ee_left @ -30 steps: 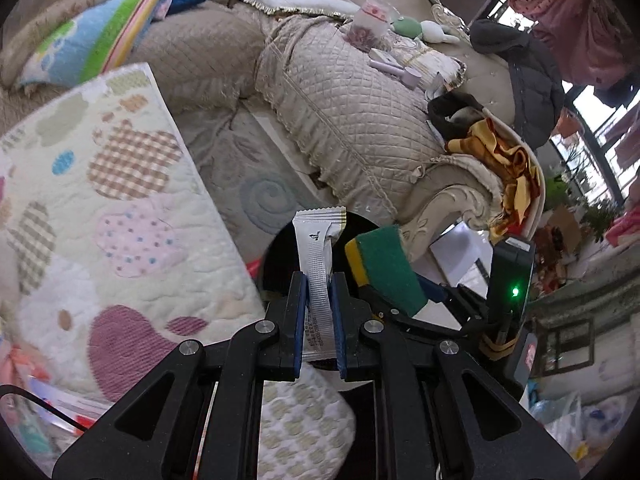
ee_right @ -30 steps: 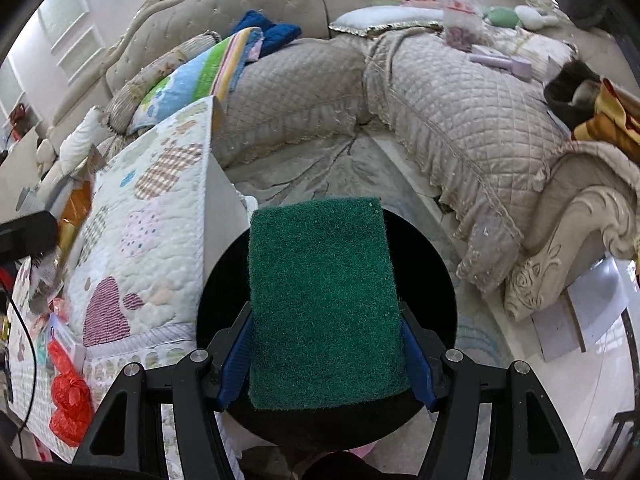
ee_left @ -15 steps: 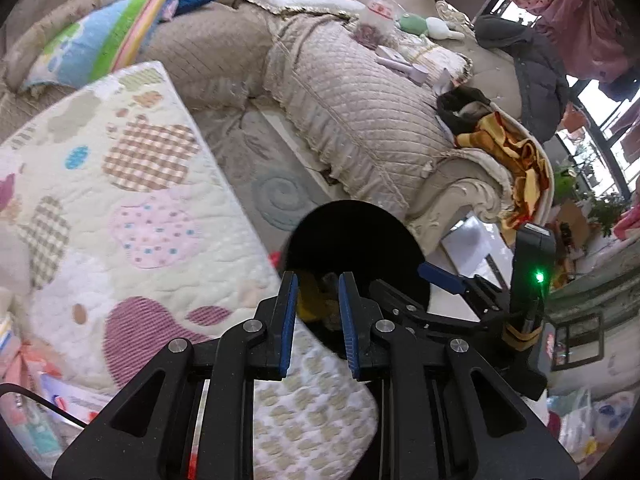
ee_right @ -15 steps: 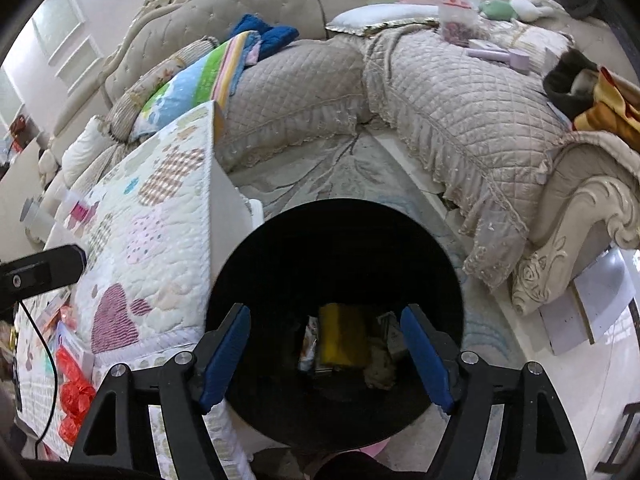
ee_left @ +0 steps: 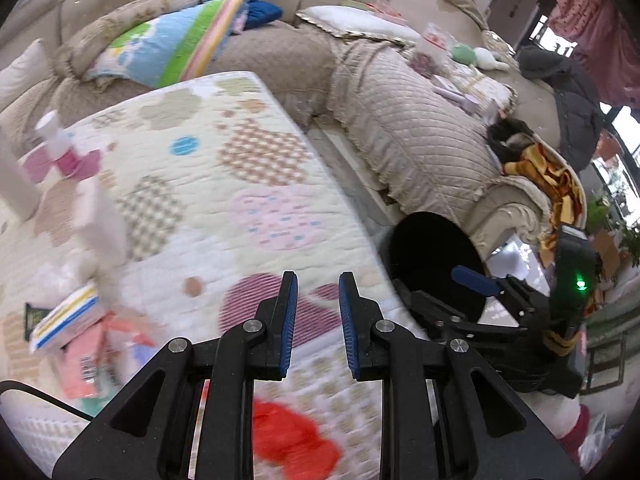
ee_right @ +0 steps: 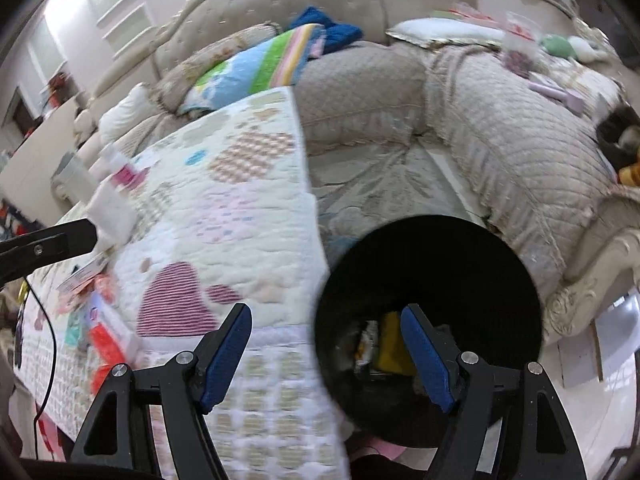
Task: Collect trash
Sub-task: 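Move both open tools back over the table items, then grasp the red plastic bag with the right tool while the left tool grasps the teal tissue pack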
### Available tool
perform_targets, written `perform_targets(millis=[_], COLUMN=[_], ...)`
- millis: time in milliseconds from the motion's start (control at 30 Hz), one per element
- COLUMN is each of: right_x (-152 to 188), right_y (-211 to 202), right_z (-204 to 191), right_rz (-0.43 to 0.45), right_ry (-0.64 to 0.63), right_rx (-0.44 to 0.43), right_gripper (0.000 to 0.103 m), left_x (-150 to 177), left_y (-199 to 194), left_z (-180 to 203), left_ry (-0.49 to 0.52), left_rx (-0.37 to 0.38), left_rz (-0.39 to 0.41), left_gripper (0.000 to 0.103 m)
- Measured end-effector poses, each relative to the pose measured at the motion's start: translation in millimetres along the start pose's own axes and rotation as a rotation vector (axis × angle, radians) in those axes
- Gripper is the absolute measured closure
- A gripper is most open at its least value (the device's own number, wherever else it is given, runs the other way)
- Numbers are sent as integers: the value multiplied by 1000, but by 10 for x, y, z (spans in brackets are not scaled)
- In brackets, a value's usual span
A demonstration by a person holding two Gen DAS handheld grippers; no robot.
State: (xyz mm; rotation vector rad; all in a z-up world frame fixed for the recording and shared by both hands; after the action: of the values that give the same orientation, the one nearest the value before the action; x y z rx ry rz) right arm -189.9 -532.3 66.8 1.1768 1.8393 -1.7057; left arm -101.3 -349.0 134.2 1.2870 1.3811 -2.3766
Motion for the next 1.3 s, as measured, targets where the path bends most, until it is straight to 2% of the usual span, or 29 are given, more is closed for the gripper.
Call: perform_targets(millis=[367, 600, 667, 767, 867, 900, 967, 1000, 1200, 1267, 1300], right_x=[141, 312, 371, 496, 683, 725, 842, 886, 822, 729, 687], right_y=[144, 172, 149, 115, 131, 132, 164, 177, 166, 144, 126], right_z=[-909, -1424, -1500, -1576, -1626, -1620, -1605, -1596, -1610, -1568, -1552], right_rz=[-65, -136, -170, -209, -245, -253, -283, -290, -229, -205, -194], right_ry=[-138, -211, -202, -212, -262, -269, -269, -265, -269, -245, -233], right_rx=[-179, -306, -352, -376, -343, -336, -343, -347, -338, -336, -335], right_gripper=[28, 28, 28, 28, 29, 41, 58, 58, 65, 65, 65], left_x=[271, 599, 687, 792, 907, 928, 996, 1032, 1225, 1241, 1230], left_y=[-447, -634, -689, -747, -769, -767, -765, -753, -514, -451, -436], left_z=[-1257, -1754, -1820, -1895, -1924, -1917, -1898, -1885, -1818, -1803, -1792], left_ry=[-123, -189, -201, -219, -247, -253, -272, -283, -273, -262, -257], left_rx=[-189, -252, -257, -252, -238, -231, -210, -202, -239, -266, -273], left_rz=[11, -23, -29, -40, -56, -60, -64, -63, -69, -53, -33], left_gripper=[84, 84, 84, 84, 84, 84, 84, 84, 83, 81, 76])
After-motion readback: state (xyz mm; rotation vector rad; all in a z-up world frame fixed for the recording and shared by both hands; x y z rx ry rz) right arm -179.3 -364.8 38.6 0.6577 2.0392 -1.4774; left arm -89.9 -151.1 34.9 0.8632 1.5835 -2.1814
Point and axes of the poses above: each gripper's, at about its wrist camera, not at the fingertips, and y roughly the way its jaws point, z to its right, x to its underside, the point moved 2 cm from there along y, roughly the way its jaws point, and after that the axes turned 15 degrees about z, right-handed, at the moved point
